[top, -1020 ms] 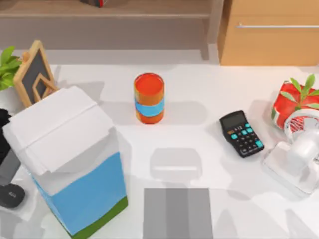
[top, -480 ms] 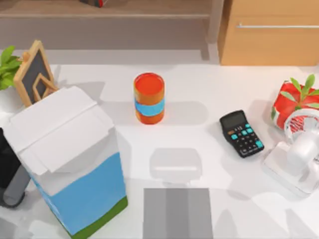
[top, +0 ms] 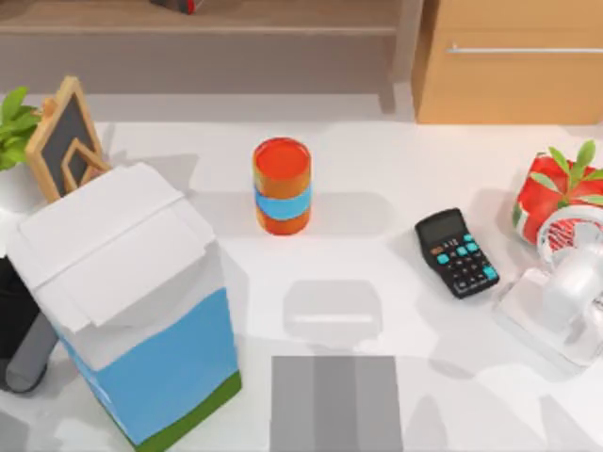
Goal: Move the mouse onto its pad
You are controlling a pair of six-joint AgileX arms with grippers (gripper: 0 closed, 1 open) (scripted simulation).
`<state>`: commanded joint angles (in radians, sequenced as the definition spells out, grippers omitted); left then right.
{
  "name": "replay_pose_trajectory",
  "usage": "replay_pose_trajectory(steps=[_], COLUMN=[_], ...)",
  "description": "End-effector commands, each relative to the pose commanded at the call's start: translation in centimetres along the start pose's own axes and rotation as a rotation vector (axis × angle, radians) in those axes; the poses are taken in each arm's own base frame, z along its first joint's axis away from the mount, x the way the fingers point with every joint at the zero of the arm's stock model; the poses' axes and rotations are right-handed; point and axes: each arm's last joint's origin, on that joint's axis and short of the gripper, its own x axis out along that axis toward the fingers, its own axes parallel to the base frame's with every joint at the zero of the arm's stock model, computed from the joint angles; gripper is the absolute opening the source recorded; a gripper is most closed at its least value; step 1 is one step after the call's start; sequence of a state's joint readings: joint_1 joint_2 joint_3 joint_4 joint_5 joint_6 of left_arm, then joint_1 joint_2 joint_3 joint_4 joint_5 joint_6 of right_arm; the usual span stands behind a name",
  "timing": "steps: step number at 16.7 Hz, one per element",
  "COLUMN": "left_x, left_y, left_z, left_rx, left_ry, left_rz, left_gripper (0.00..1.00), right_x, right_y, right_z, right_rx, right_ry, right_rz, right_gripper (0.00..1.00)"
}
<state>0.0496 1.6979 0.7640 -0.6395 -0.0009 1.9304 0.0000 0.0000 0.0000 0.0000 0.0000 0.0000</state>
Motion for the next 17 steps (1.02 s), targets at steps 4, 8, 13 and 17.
replay_pose_trajectory(steps=[4,8,13,17], left_x=[0.0,0.0,0.0,-2.1], left_y=[0.0,0.0,0.0,0.4], left_z=[0.0,0.0,0.0,-0.7], left_rx=[0.0,0.0,0.0,-0.014], left_ry=[0.0,0.0,0.0,0.028], left_rz=[0.0,0.0,0.0,0.004], left_gripper=[0.1,0.0,0.0,0.0], right_x=[0.0,0.0,0.0,0.0], right_y=[0.0,0.0,0.0,0.0], right_z=[0.0,0.0,0.0,0.0], right_rx=[0.0,0.0,0.0,0.0], right_ry=[0.0,0.0,0.0,0.0], right_rz=[0.0,0.0,0.0,0.0], right_gripper=[1.0,1.0,1.0,1.0])
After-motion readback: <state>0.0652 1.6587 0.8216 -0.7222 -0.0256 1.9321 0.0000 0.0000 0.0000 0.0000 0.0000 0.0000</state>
